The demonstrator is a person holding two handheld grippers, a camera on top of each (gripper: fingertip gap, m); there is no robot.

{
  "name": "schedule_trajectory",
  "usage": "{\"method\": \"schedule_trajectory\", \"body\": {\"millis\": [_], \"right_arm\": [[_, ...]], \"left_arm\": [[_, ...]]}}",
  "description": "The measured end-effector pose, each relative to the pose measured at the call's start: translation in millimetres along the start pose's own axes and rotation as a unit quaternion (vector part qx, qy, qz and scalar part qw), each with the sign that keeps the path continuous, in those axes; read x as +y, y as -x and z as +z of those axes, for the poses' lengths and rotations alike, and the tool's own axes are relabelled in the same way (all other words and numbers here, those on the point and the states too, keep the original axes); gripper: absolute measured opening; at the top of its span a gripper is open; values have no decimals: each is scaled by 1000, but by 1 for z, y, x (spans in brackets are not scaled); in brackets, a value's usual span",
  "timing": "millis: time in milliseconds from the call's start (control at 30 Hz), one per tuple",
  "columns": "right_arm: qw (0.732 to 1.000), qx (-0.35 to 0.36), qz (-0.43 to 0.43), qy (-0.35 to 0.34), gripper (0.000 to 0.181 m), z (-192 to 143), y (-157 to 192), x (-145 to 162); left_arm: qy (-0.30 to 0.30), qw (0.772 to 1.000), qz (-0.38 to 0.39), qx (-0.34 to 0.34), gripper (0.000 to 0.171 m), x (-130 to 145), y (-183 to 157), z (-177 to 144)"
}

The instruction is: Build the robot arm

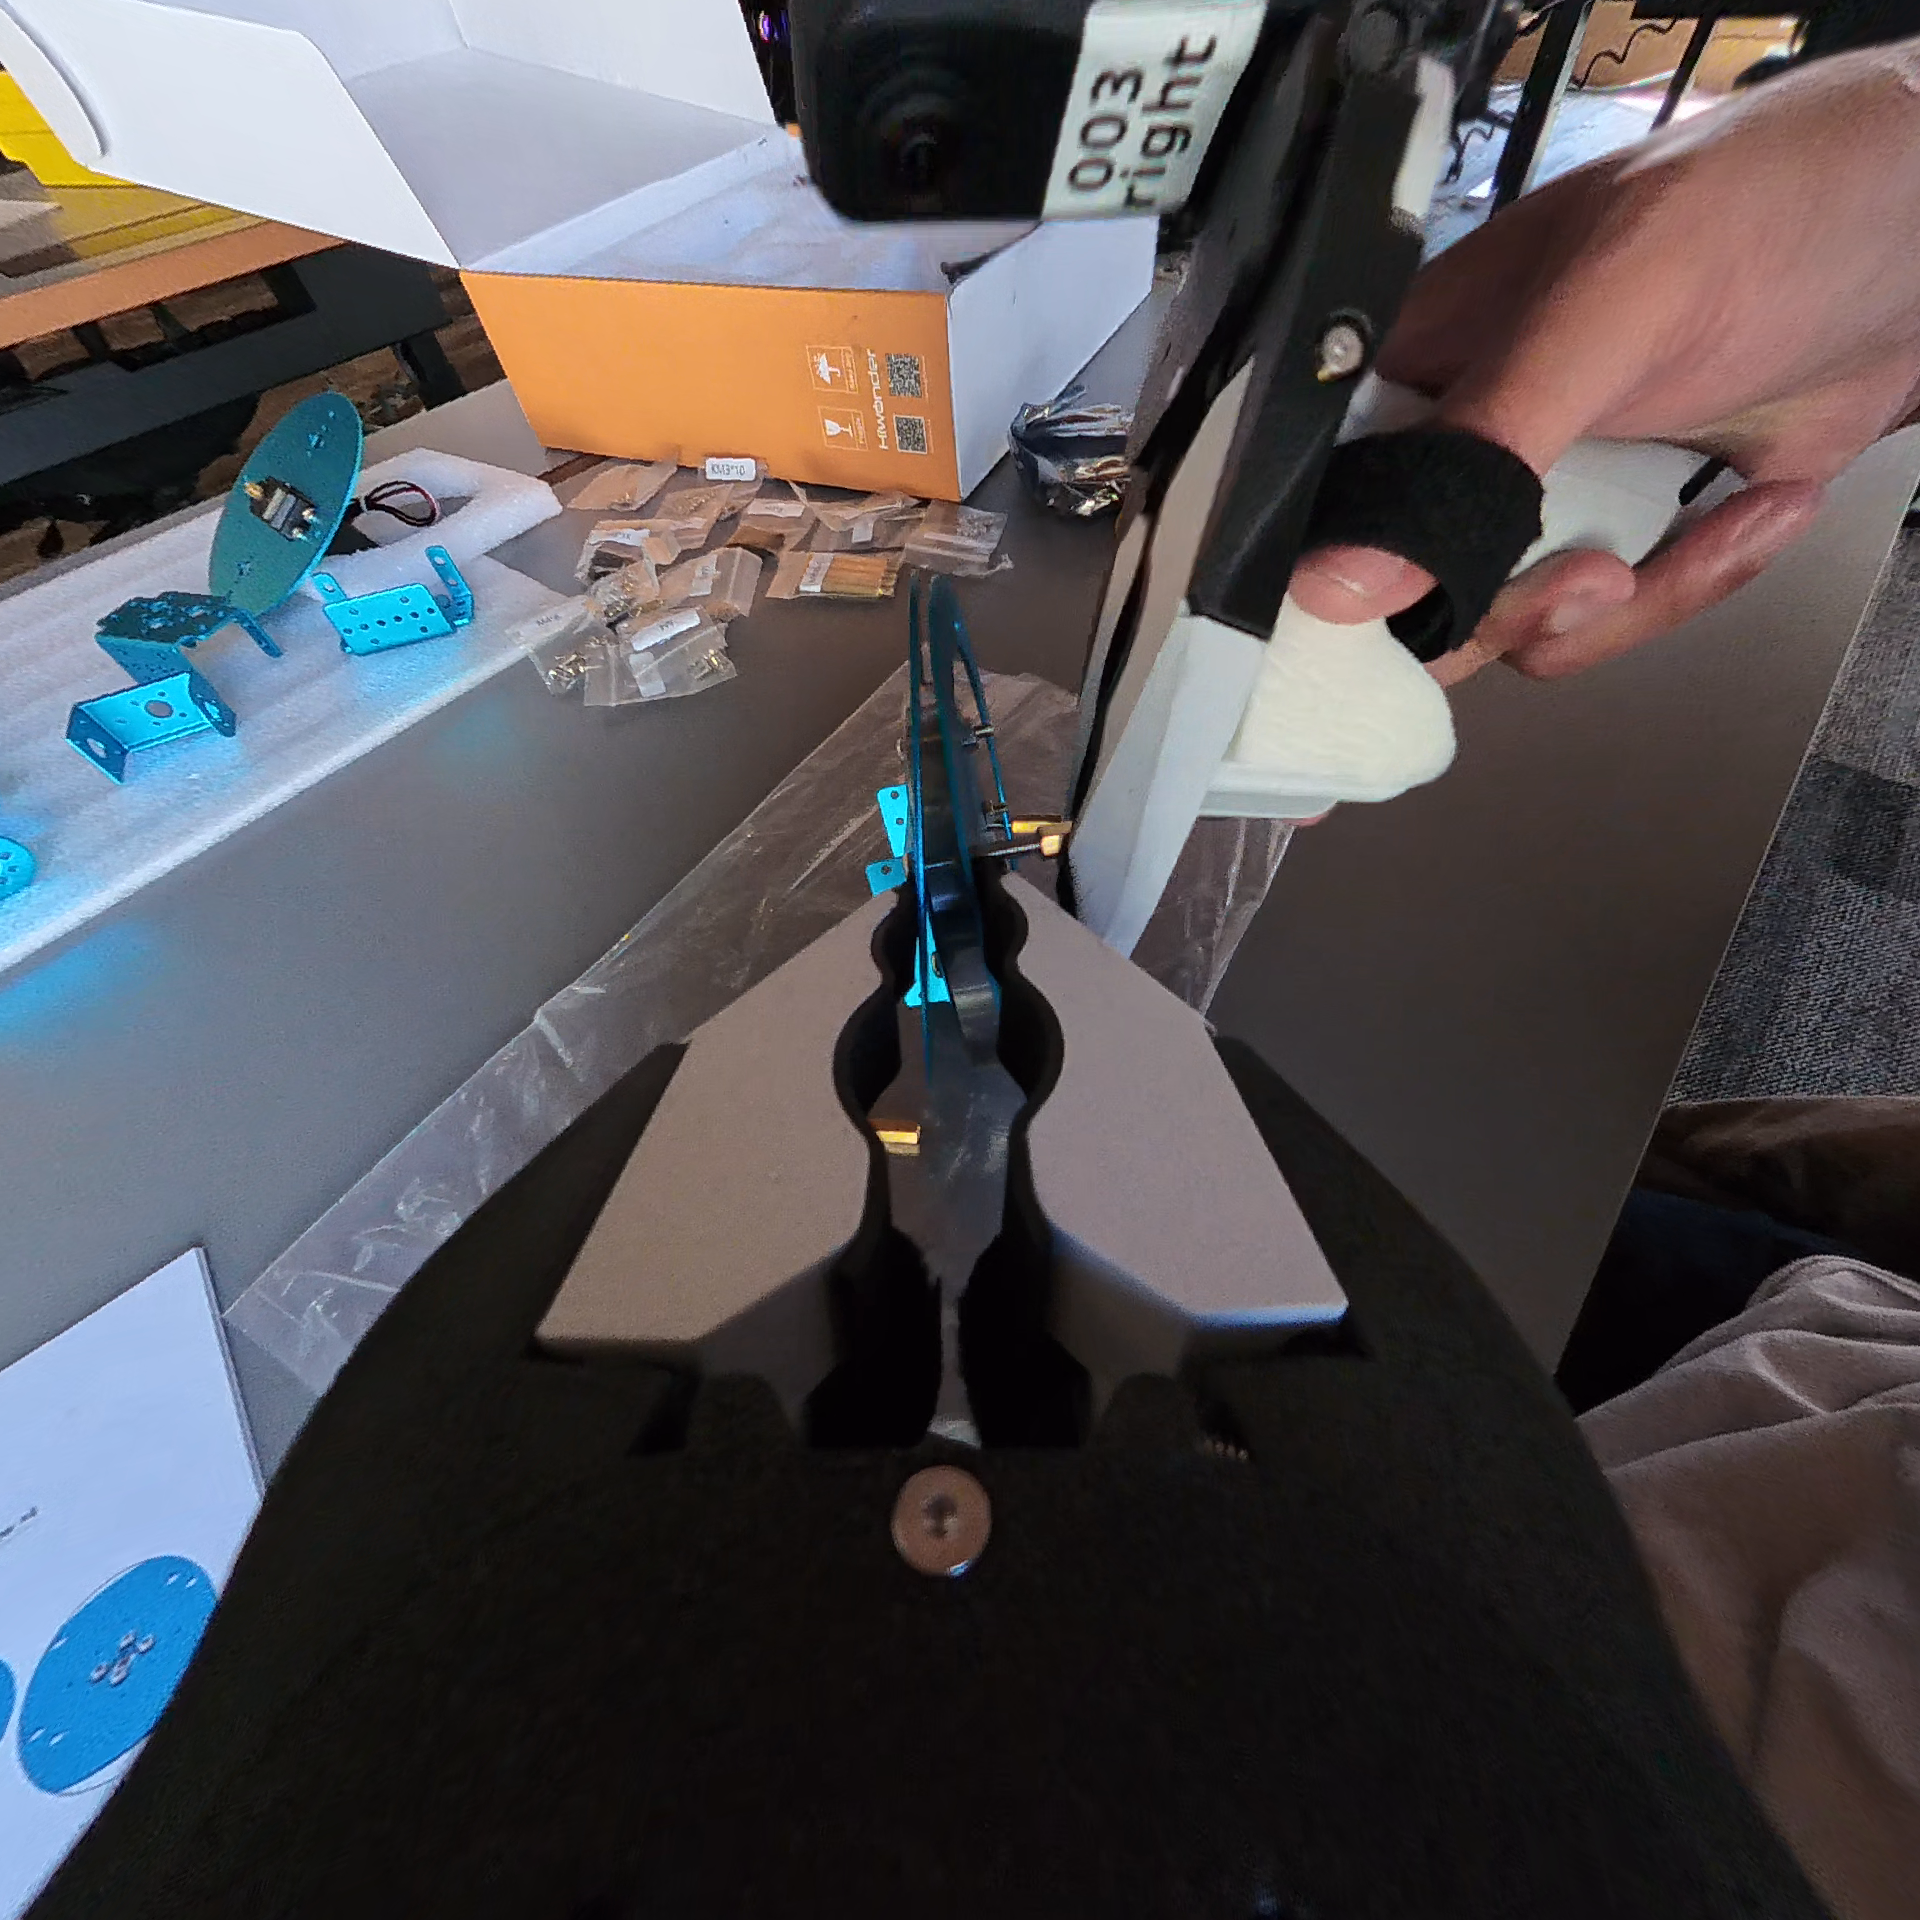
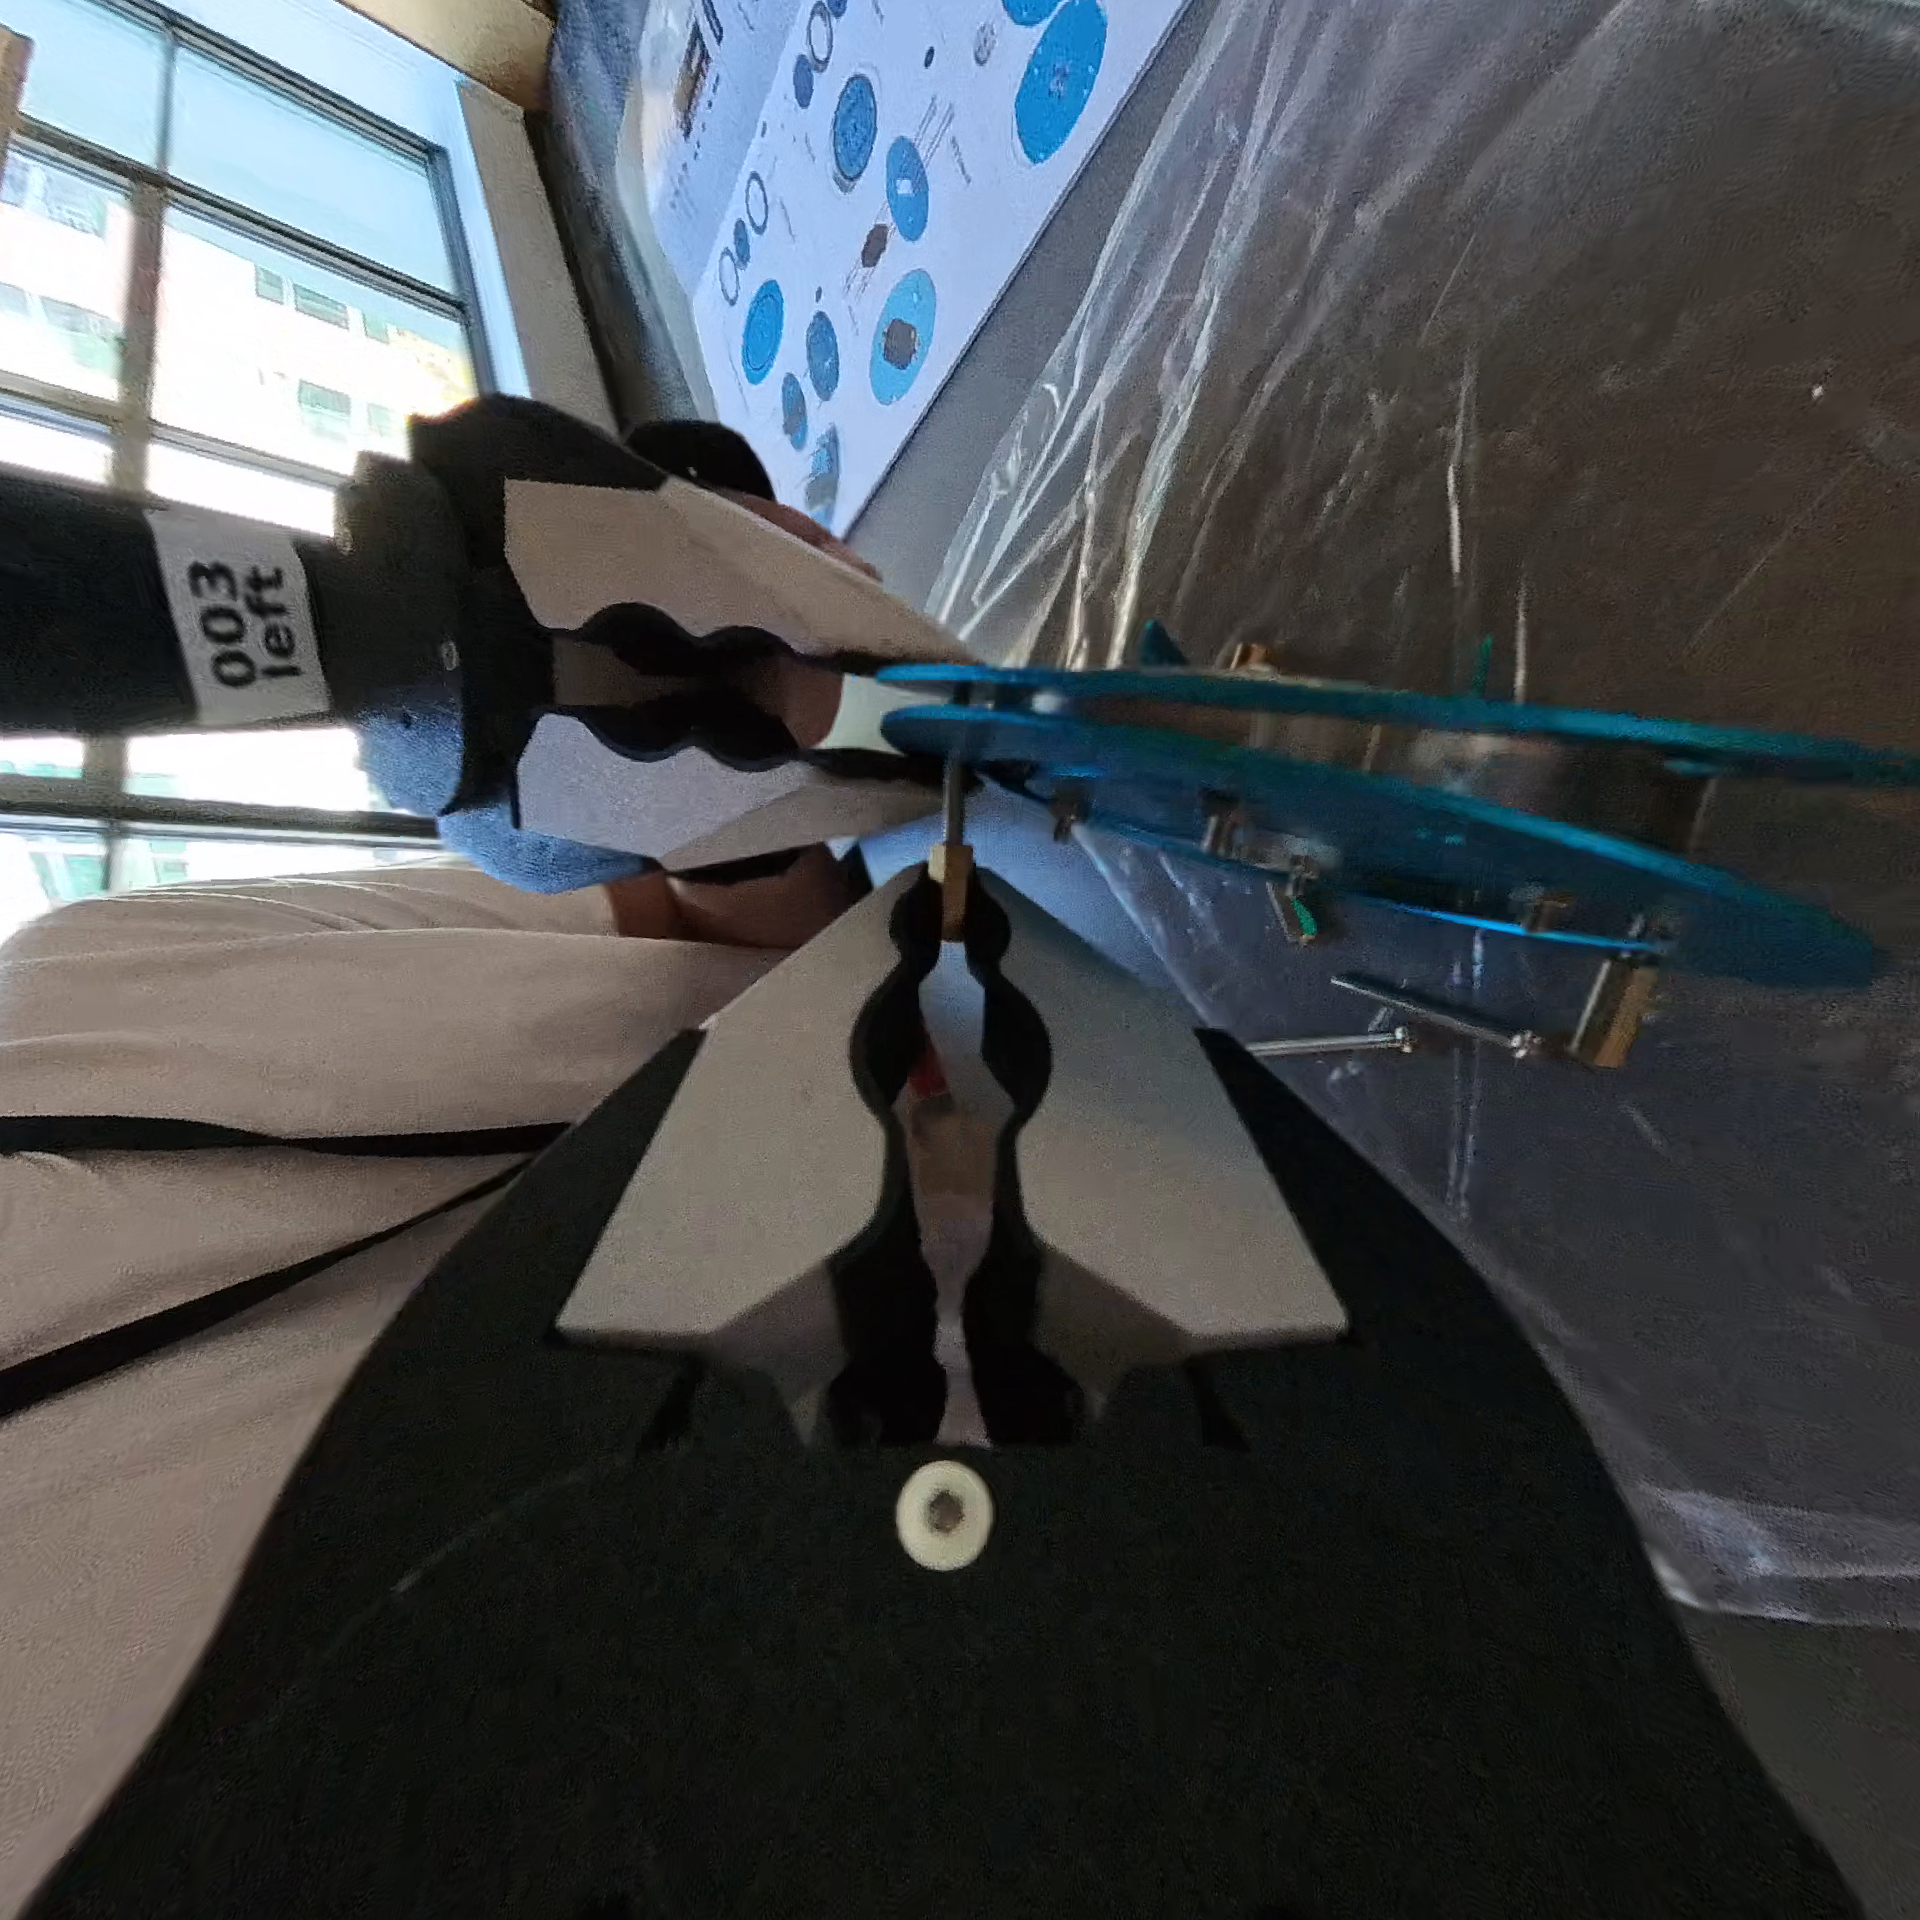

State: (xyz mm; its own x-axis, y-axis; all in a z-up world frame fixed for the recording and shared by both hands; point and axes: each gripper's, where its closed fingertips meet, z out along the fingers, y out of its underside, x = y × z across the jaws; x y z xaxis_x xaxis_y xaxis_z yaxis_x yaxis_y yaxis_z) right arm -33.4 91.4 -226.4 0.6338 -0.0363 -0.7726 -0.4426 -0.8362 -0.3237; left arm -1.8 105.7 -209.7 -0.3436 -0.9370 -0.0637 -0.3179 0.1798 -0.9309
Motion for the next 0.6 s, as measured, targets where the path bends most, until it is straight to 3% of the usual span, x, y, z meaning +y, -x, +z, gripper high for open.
{"method": "schedule_trajectory", "body": {"millis": [100, 167, 300, 400, 433, 467, 500, 533, 600], "right_arm": [[983, 134, -124, -9, 7, -3, -12, -3], [940, 261, -221, 1, 26, -8, -24, -6], [800, 452, -392, 47, 26, -10, -30, -6], [666, 572, -473, 67, 3, -25, -34, -20], [641, 587, -489, 71, 0, -27, -35, -22], [639, 587, -491, 77, 0, -27, -35, -22], [659, 574, -478, 86, 0, -25, -37, -18], [697, 549, -453, 90, 0, -21, -39, -14], [804, 456, -374, 74, 0, -11, -37, -6]], "left_arm": [[1, 1000, -2, 0, 11, 0, 0, 0], [3, 1000, -1, -2, 11, 0, -1, -1], [2, 1000, 1, -2, 11, 0, -2, -1], [3, 1000, 0, -1, 11, 0, -2, -1], [3, 1000, 0, -1, 11, 0, -2, -1], [3, 1000, 1, -1, 11, 0, -3, -1], [2, 1000, 3, 0, 11, 0, -4, -1], [1, 1000, 6, 1, 11, 0, -5, -1], [1, 1000, 8, 0, 11, -1, -6, -1]]}}
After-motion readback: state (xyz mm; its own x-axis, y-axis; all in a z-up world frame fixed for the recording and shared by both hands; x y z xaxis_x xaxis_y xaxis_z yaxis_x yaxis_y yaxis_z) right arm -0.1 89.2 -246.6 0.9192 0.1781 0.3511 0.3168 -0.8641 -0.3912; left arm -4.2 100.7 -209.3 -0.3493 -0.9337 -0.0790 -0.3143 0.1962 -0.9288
